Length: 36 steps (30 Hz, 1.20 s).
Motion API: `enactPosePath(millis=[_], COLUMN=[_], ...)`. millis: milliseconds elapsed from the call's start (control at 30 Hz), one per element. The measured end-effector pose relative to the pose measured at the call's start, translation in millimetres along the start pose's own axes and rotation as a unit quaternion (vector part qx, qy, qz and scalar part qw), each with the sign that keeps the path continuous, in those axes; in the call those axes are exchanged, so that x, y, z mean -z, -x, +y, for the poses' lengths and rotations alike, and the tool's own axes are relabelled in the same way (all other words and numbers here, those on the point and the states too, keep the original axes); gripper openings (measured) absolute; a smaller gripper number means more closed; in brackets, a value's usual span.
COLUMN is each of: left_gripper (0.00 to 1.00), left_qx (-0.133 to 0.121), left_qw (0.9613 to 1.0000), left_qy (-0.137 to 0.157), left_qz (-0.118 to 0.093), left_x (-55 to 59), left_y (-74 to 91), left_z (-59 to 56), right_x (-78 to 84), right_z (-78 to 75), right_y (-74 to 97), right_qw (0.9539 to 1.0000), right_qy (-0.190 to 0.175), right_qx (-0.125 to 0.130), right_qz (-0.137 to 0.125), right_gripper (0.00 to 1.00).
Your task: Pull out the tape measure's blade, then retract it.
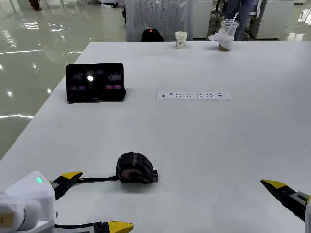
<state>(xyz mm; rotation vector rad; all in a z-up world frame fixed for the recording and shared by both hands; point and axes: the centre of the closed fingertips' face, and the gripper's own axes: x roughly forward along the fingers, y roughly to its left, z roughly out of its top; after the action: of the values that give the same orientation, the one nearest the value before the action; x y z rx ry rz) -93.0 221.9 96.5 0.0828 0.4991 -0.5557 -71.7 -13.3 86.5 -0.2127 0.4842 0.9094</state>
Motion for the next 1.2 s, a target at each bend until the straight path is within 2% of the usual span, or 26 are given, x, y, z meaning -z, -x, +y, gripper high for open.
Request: enactPosePath(millis=[1200], left_gripper=[0.99], left_qx=[0.011], left_qw=[0.9999], left_qy=[-0.005], left_qz=[0.007], left_x=[1.8], left_y=[-5.3], left_z=[1.6], right_x=[1.7], right_z=[-3.7], right_y=[-4.4], right_qw=[0.9998], right_qy=[0.014], right_qx=[-0.008], right_qz=[0.013], right_gripper=[0.99])
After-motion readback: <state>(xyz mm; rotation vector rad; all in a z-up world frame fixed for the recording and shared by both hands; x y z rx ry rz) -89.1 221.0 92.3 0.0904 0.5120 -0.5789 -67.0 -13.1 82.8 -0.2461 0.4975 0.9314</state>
